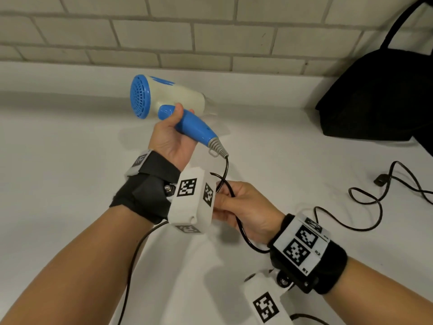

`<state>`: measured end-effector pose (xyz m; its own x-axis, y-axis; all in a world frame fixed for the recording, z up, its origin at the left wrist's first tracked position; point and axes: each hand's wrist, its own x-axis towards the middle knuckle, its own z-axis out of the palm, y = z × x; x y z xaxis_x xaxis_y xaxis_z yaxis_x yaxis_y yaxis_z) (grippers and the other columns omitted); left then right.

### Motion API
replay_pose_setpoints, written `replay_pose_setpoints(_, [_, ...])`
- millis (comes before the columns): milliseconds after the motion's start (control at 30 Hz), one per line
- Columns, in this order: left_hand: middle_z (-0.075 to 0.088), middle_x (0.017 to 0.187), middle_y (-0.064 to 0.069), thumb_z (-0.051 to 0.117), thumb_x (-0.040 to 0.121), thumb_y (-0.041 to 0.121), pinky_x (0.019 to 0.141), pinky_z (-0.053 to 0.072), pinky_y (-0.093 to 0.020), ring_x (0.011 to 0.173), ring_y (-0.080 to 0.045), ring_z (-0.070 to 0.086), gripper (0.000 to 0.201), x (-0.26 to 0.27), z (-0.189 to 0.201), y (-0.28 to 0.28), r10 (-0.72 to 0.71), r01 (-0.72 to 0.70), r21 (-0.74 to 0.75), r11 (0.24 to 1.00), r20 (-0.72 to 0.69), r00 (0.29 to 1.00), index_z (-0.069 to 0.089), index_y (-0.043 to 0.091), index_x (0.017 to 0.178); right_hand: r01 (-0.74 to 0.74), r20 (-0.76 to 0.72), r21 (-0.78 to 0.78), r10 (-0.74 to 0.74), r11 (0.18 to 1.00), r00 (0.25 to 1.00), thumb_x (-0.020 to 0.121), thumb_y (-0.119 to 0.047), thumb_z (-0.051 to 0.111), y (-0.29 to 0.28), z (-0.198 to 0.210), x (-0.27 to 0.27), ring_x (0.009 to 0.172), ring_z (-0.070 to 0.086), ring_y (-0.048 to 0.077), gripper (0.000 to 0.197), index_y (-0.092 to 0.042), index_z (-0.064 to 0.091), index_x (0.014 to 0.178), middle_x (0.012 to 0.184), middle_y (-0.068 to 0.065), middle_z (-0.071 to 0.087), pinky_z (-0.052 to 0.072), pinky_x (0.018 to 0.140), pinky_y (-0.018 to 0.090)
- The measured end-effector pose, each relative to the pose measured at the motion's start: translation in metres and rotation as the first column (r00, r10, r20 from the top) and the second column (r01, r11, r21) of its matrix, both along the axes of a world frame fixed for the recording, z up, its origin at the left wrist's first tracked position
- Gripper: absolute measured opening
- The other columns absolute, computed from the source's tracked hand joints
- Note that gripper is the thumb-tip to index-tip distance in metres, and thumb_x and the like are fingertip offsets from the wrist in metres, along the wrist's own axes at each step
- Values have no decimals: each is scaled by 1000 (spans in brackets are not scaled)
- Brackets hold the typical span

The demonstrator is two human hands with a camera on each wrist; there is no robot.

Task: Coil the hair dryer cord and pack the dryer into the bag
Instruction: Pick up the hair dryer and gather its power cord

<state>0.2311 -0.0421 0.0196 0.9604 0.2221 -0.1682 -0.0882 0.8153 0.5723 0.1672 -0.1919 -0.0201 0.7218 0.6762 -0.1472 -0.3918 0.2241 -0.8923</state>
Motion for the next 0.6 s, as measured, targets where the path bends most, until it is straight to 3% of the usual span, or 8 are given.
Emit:
replay_pose_setpoints(133, [43,79,-6,43,93,17,76,46,-33,72,-15,46,14,1,1,6,34,-34,8,999,-48,998,46,10,81,-19,-5,32,20,999,1000,74,-17,55,-3,2,-3,65,68,8,12,-8,61,79,65,-3,71,56,64,21])
replay_pose_setpoints(233, [44,81,-7,43,93,19,75,47,-32,74,-16,47,14,0,3,10,40,-38,32,999,-69,997,46,9,84,-113,-14,-5,112,994,994,89,-8,45,-6,-1,-5,65,68,8,14,-9,56,80,64,-4,71,57,68,21])
replay_pose_setpoints(300, [45,83,-8,44,93,20,78,46,-34,78,-17,48,14,0,3,10,34,-31,37,999,-94,995,46,8,87,-195,30,-55,197,979,980,88,-5,47,-7,-1,-4,66,67,6,14,-11,56,79,63,-6,70,56,68,19])
replay_pose_setpoints(400, [46,84,-9,45,93,21,76,46,-36,78,-18,49,15,-1,3,8,25,-20,38,999,-148,989,45,6,88,-273,138,-250,313,929,940,81,6,56,-11,1,-1,58,62,-1,25,-15,57,70,57,-10,66,50,64,12])
replay_pose_setpoints(467, [46,83,-10,44,94,21,75,46,-37,76,-19,49,17,-1,7,8,38,-32,37,999,-181,983,44,5,86,-288,201,-416,397,862,896,77,6,61,-18,-2,5,60,61,-4,23,-15,56,71,65,-7,66,48,65,10])
replay_pose_setpoints(533, [45,81,-11,43,94,21,82,43,-40,74,-20,48,22,0,11,11,60,-57,20,998,-215,975,43,3,81,-222,250,-516,393,827,885,76,4,63,-33,-6,12,64,61,-4,21,-15,57,70,69,-7,67,49,68,12])
replay_pose_setpoints(600, [44,81,-12,41,95,21,84,41,-40,74,-22,47,25,-1,14,19,69,-66,23,998,-222,973,43,2,78,-28,314,-565,245,825,917,77,1,64,-50,-6,23,67,63,9,21,-15,57,67,66,-5,67,50,67,21])
